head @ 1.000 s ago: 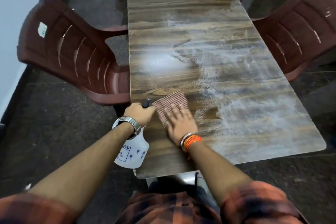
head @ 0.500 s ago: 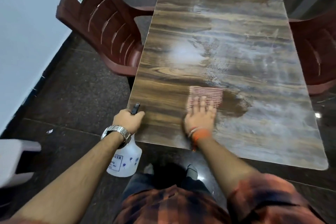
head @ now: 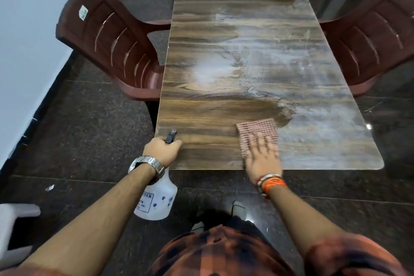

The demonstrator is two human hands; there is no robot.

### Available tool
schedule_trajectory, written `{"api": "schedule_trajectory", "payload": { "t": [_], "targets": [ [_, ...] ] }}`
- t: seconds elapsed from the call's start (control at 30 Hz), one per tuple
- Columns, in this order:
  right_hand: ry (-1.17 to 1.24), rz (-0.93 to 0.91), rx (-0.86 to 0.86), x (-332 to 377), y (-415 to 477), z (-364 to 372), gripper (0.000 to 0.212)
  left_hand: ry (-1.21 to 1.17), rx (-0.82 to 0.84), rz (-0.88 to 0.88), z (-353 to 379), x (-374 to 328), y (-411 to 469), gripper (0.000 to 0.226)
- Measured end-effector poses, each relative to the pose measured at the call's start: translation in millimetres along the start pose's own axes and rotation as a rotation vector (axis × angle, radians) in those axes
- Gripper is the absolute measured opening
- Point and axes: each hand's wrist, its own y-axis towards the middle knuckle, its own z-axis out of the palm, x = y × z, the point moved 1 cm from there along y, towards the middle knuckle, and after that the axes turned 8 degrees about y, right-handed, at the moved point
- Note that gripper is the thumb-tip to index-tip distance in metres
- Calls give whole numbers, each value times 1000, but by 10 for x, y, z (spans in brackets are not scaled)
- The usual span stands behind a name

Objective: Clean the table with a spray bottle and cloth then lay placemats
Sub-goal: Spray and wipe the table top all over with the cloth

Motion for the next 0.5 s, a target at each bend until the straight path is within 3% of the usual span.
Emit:
{"api": "schedule_trajectory", "payload": {
  "t": [0.1,0.2,0.27,0.4,0.5],
  "targets": [
    [43,297,-24,-329,-116,-105,62,7,18,20,31,30,-41,27],
    [62,382,-41,-32,-194,-27,60,6,32,47,61,51,-114,29],
    [21,240,-30,366,-245,79,62,12,31,58,66,75,-165,30],
    [-32,-227,116,1291,-460,357,62,3,39,88,27,157,-226,34],
    [-57,-377,186,1579,-490,433,58,-14,23,116,-10,223,-253,33]
  ]
}}
